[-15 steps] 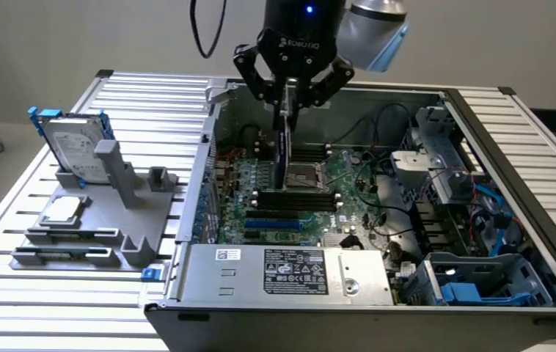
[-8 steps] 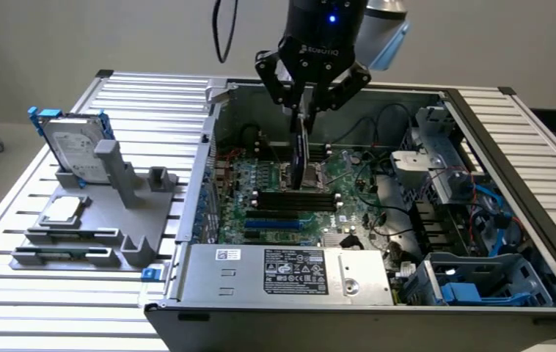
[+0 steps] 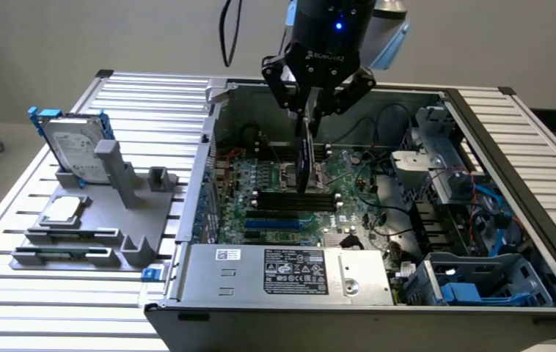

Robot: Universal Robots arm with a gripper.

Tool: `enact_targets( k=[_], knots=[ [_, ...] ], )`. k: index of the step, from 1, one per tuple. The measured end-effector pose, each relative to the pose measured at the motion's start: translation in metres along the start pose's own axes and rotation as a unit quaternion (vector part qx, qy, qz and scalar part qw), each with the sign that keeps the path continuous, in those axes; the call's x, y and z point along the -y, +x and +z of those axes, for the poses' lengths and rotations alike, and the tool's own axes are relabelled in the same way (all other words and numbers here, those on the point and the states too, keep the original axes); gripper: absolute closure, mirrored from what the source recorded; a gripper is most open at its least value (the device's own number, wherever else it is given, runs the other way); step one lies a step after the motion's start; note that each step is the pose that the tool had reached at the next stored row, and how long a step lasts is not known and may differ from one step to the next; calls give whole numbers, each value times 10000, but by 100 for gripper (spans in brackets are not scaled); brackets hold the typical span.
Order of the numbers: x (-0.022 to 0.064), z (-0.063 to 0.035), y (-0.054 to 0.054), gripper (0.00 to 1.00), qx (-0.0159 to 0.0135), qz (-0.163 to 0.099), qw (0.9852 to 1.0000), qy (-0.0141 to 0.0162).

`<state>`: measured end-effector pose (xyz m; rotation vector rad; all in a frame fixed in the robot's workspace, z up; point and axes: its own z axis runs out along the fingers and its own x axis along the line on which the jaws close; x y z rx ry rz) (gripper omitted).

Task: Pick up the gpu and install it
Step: 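Pick up the gpu and move the gpu toward the slot, then insert the gpu into the slot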

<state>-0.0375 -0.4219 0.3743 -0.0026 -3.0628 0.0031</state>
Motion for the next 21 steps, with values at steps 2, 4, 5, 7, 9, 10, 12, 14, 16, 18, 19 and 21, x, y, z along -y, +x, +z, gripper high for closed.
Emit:
enact_targets(
  k=[2,4,5,7,9,10,12,14,16,18,19,21],
  knots=[
    [0,0,0,74,0,0,10000,0],
    [0,0,0,74,0,0,10000,0],
    [0,0,0,74,0,0,10000,0],
    [0,0,0,74,0,0,10000,0],
    [0,0,0,74,0,0,10000,0],
    [0,0,0,74,0,0,10000,0],
    [0,0,0,74,0,0,10000,0],
    [0,0,0,74,0,0,10000,0],
    [0,0,0,74,0,-1,10000,0],
    [0,0,0,74,0,-30,10000,1],
    [0,0,0,74,0,-56,10000,3],
    [0,1,-1,74,4,-188,9998,11]
  ],
)
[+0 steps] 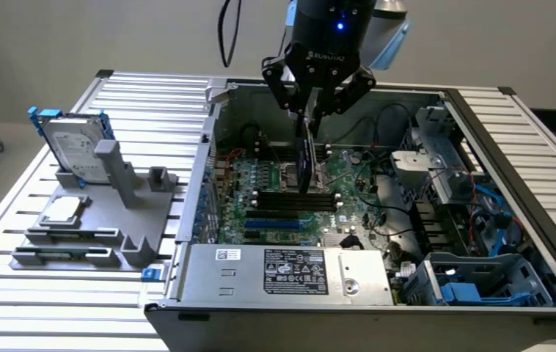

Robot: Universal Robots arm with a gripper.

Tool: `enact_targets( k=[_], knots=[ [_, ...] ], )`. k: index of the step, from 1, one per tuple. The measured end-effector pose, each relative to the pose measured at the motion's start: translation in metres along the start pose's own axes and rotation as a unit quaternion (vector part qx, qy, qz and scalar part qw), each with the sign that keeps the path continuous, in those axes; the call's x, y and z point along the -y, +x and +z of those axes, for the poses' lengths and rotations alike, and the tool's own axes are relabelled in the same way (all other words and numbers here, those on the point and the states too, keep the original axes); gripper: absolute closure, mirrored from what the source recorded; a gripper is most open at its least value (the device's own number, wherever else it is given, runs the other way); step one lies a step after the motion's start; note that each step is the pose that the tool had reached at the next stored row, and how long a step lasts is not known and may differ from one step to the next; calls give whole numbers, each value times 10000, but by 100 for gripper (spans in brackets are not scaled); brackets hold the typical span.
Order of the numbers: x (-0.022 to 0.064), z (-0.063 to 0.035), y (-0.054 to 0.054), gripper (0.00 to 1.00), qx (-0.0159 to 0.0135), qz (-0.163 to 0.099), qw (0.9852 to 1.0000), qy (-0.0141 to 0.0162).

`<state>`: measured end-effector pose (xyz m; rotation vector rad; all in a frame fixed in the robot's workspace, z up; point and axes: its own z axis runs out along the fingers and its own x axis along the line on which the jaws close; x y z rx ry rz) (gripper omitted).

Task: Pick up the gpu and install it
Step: 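Insert the gpu into the slot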

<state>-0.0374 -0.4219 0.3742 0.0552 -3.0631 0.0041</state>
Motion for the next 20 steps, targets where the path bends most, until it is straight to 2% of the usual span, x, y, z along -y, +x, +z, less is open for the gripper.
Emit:
enact_targets(
  k=[5,10,13,15,20],
  knots=[
    [0,-1,0,74,2,-448,9990,35],
    [0,0,0,74,4,-903,9959,70],
    [0,-10,1,74,4,-1174,9930,92],
    [0,-51,5,74,5,-1349,9908,108],
    [1,-90,7,74,7,-1797,9836,142]
  ],
)
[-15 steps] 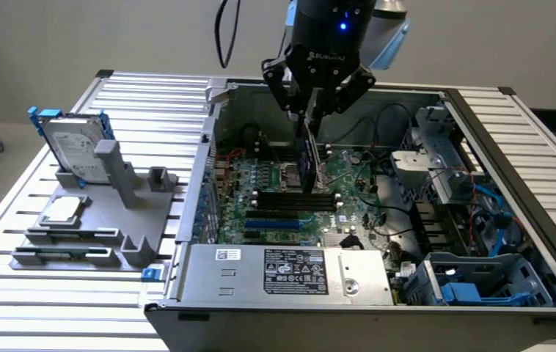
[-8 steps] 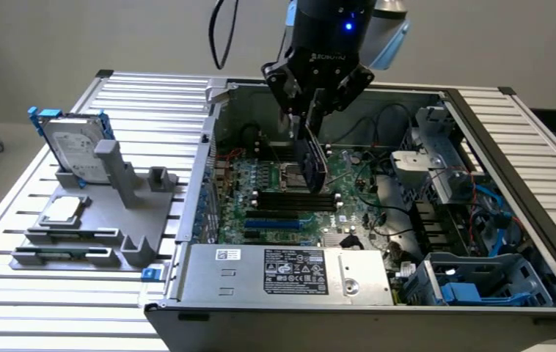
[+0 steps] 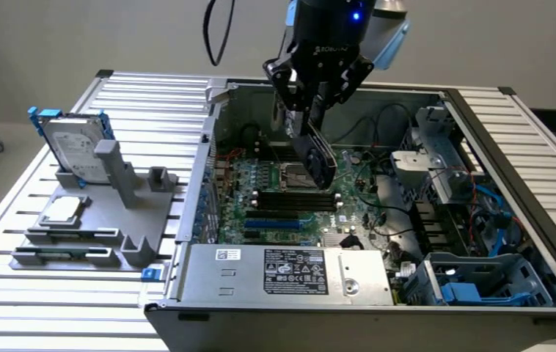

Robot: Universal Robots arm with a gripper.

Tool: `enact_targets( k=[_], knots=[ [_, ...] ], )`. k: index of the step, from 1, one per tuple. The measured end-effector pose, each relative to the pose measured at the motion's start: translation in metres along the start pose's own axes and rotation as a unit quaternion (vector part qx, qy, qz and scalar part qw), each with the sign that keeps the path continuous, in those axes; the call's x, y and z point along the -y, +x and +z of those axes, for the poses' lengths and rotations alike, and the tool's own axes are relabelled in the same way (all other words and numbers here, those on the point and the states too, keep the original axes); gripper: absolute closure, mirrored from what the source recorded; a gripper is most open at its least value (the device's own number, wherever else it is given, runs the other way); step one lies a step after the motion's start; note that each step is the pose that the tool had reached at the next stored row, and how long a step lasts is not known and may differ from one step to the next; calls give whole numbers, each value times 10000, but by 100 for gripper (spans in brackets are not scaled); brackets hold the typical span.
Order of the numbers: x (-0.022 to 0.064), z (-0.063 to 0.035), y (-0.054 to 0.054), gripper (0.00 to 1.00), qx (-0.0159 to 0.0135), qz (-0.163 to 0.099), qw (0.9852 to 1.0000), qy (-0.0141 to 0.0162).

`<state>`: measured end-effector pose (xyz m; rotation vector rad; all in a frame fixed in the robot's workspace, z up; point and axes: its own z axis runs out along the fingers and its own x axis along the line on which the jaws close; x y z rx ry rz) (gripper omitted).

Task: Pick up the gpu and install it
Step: 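Insert the gpu into the slot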

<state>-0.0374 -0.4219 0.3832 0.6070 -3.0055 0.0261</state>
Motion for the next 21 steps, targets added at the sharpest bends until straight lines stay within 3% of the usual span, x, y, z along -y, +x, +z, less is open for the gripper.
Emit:
enact_targets(
  k=[6,11,16,21],
  knots=[
    [0,0,0,74,1,-546,9985,43],
    [0,5,0,74,1,-995,9950,78],
    [0,18,-2,74,1,-1448,9894,113],
    [0,38,-3,74,2,-1893,9818,148]
  ],
)
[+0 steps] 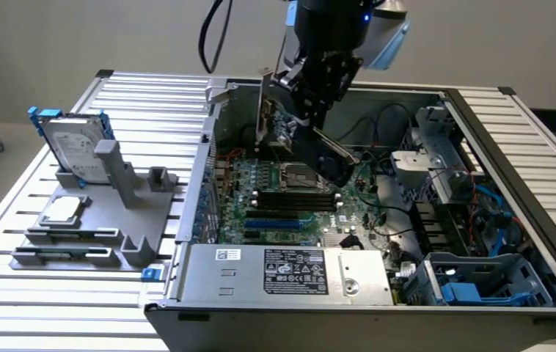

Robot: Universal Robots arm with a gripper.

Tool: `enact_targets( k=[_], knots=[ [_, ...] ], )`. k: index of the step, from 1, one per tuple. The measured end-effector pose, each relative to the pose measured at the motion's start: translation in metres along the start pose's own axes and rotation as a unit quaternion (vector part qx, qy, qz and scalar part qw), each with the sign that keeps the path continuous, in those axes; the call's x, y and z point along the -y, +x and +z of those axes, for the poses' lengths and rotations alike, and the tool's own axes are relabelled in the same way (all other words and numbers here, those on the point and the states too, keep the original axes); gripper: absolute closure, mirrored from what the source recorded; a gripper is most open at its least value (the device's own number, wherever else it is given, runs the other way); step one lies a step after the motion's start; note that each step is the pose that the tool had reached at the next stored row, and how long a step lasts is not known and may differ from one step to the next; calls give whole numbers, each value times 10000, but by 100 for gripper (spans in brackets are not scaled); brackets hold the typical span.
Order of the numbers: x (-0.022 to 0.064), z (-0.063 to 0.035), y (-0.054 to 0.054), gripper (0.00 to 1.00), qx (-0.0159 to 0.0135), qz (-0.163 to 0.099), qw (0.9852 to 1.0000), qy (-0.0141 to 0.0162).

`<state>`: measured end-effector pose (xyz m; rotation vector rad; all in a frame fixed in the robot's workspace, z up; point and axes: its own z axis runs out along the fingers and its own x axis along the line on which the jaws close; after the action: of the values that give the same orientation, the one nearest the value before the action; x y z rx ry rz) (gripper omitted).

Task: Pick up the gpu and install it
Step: 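Insert the gpu into the slot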

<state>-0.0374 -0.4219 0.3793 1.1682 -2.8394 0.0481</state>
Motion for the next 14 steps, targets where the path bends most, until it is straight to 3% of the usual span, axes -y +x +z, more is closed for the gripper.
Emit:
enact_targets(
  k=[3,7,11,14],
  knots=[
    [0,24,-1,74,3,-271,9996,21],
    [0,69,-6,74,19,-639,9979,45],
    [0,109,-8,74,48,-997,9950,55],
    [-1,130,-9,74,99,-1265,9919,37]
  ],
)
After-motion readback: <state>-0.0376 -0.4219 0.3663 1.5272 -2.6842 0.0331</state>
